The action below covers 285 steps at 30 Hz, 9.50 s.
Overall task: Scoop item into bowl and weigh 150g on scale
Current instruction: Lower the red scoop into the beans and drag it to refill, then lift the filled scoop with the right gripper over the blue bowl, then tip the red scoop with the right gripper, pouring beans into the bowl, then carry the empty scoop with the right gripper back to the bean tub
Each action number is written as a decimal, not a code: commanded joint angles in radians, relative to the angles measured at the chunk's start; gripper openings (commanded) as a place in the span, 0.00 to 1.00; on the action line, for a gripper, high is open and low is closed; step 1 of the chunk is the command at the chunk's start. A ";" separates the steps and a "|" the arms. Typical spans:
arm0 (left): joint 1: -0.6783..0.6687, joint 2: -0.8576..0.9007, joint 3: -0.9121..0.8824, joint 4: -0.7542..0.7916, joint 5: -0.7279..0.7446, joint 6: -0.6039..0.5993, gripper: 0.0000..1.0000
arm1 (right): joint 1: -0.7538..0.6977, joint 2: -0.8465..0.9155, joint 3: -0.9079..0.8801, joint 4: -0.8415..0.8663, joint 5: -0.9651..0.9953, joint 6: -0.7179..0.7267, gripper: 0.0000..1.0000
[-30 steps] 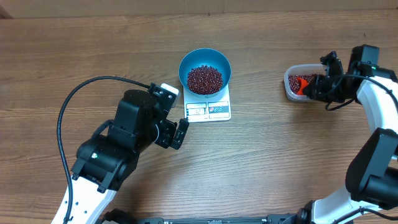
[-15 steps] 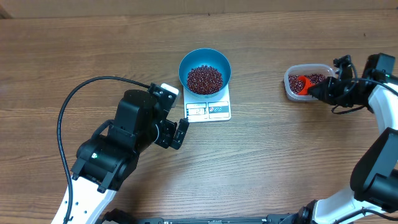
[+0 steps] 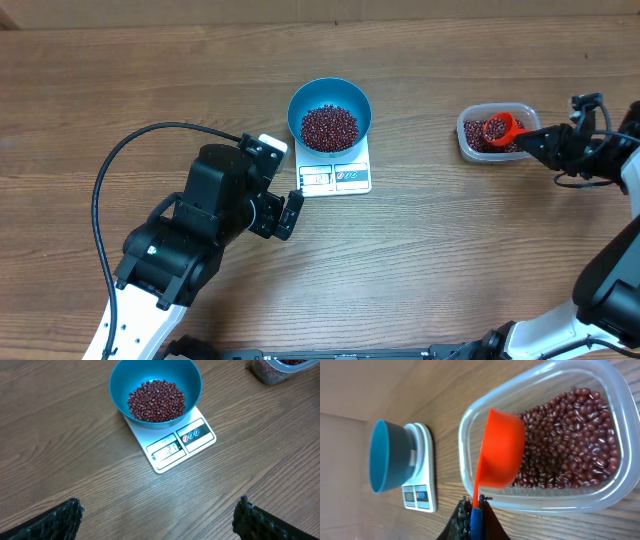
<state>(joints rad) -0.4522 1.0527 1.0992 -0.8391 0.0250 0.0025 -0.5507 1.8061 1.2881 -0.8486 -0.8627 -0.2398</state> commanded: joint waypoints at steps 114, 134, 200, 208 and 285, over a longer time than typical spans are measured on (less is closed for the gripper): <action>-0.006 -0.006 -0.003 0.001 -0.006 -0.006 1.00 | 0.879 0.001 0.193 0.230 0.515 -0.241 0.03; -0.006 -0.006 -0.003 0.001 -0.006 -0.006 1.00 | 0.879 0.001 0.193 0.233 0.514 -0.241 0.03; -0.006 -0.006 -0.003 0.001 -0.006 -0.006 0.99 | 0.883 0.001 0.193 0.214 0.515 -0.495 0.03; -0.006 -0.006 -0.003 0.001 -0.006 -0.006 1.00 | 0.883 0.001 0.193 0.214 0.514 -0.495 0.03; -0.006 -0.006 -0.003 0.001 -0.006 -0.006 1.00 | 0.570 -0.242 0.170 -0.051 1.100 -0.017 0.04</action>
<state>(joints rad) -0.4522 1.0527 1.0992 -0.8387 0.0250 0.0025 0.0490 1.5661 1.4605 -0.8955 0.3077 -0.2913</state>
